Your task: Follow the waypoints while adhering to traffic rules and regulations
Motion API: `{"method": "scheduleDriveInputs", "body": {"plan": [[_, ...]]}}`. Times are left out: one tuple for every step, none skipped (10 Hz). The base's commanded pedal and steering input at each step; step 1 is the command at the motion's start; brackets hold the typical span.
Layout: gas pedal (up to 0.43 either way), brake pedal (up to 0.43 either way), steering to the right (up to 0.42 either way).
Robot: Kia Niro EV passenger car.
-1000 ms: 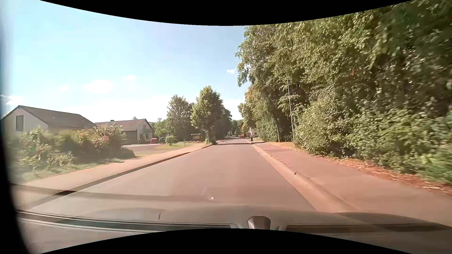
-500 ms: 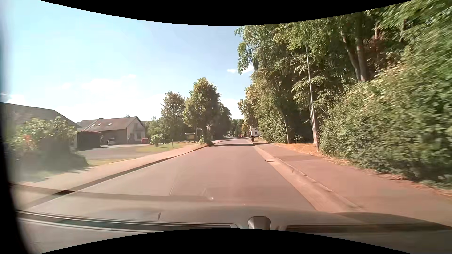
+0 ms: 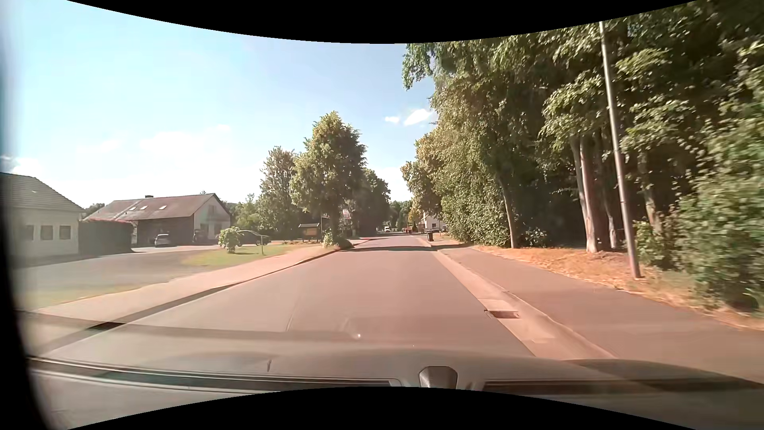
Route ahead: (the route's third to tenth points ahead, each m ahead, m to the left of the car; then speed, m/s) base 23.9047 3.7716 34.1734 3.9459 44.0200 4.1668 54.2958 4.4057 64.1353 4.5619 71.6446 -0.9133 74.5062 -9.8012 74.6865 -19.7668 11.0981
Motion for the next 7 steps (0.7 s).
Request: {"method": "scheduleDriveInputs", "body": {"plan": [[0.130, 0.006, 0.002], [0.118, 0.006, 0.002], [0.118, 0.006, 0.002], [0.118, 0.006, 0.002], [0.118, 0.006, 0.002], [0.118, 0.006, 0.002], [0.118, 0.006, 0.002]]}}
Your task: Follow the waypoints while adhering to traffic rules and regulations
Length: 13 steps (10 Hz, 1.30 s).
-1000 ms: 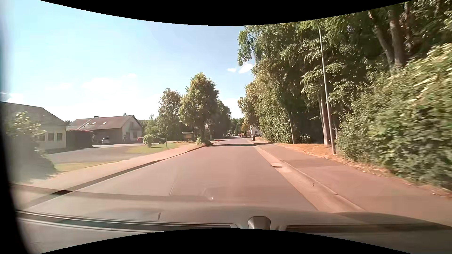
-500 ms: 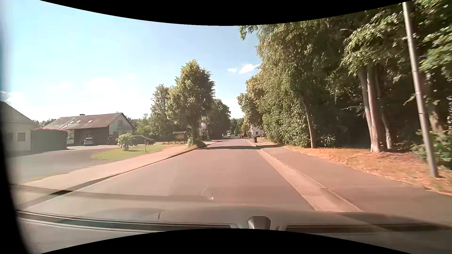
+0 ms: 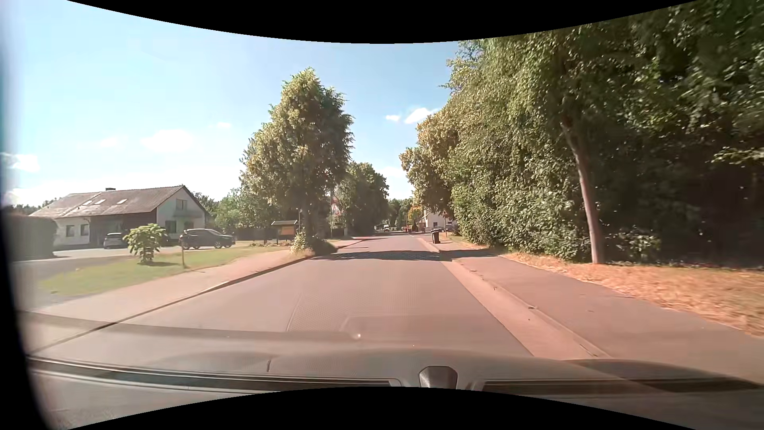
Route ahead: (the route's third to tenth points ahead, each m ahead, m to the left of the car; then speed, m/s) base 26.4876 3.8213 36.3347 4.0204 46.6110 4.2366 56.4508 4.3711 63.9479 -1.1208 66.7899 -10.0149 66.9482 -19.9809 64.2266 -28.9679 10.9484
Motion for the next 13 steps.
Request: {"method": "scheduleDriveInputs", "body": {"plan": [[0.118, 0.006, 0.002], [0.118, 0.006, 0.001], [0.118, 0.006, 0.001], [0.110, 0.006, 0.002], [0.098, 0.006, 0.001], [0.059, 0.006, 0.001], [0.000, 0.006, 0.002], [0.000, 0.006, 0.001], [0.000, 0.006, 0.002], [0.000, 0.006, 0.001], [0.000, 0.006, 0.001], [0.000, 0.006, 0.002], [0.000, 0.006, 0.001]]}}
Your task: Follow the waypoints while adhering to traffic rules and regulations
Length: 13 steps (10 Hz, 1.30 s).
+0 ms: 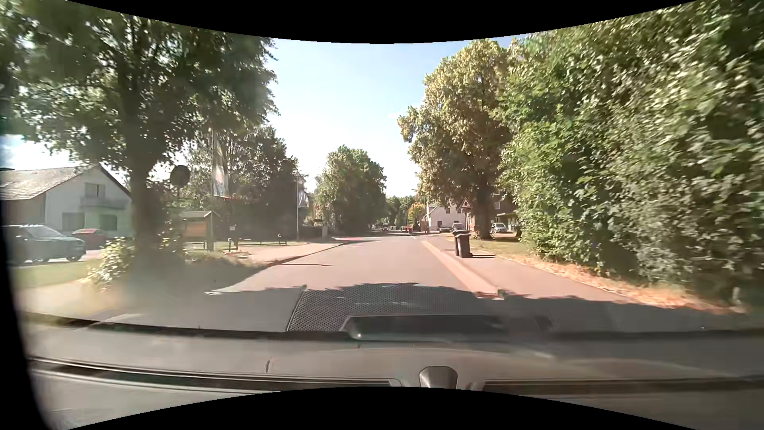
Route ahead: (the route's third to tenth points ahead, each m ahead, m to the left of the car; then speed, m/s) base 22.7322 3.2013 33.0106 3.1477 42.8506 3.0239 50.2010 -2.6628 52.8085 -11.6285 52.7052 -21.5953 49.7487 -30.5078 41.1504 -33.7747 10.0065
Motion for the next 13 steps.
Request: {"method": "scheduleDriveInputs", "body": {"plan": [[0.039, 0.006, 0.001], [0.047, 0.006, 0.002], [0.047, 0.006, 0.001], [0.047, 0.006, 0.002], [0.000, 0.006, 0.001], [0.000, 0.006, 0.001], [0.000, 0.006, 0.001], [0.000, 0.006, 0.001], [0.000, 0.006, 0.001], [0.000, 0.006, -0.004], [0.000, 0.006, -0.006], [0.000, 0.006, -0.004], [0.000, 0.006, -0.004]]}}
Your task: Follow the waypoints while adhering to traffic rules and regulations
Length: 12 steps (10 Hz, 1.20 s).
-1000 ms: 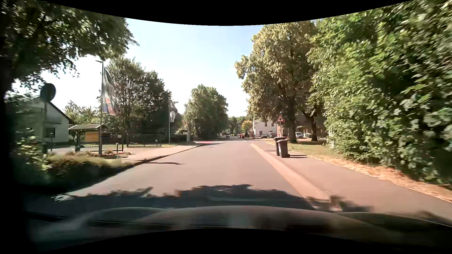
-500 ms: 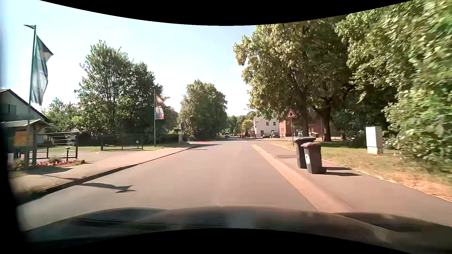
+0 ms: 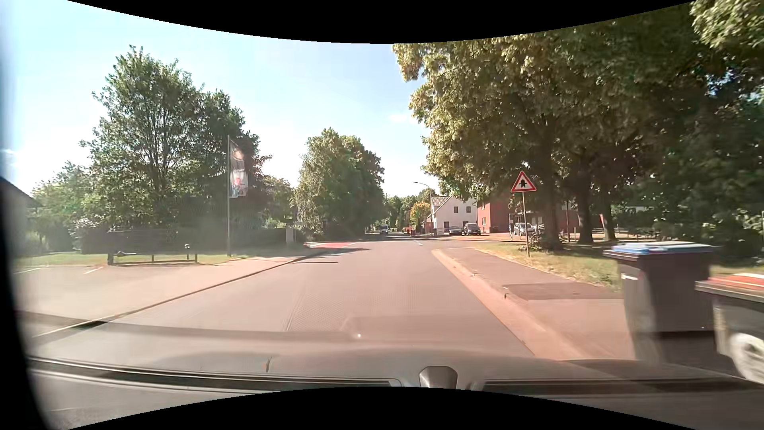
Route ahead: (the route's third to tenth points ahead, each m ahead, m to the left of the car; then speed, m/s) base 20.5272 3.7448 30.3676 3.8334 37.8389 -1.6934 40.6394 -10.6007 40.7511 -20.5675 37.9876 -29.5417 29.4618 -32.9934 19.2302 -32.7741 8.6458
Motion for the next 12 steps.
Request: {"method": "scheduleDriveInputs", "body": {"plan": [[0.000, 0.006, -0.004], [0.000, 0.006, -0.004], [0.000, 0.006, -0.004], [0.000, 0.012, -0.004], [0.000, 0.018, -0.004], [0.000, 0.024, -0.004], [0.000, 0.024, -0.004], [0.000, 0.024, -0.004], [0.000, 0.024, -0.004], [0.000, 0.024, -0.004], [0.000, 0.018, -0.004], [0.000, 0.012, -0.004]]}}
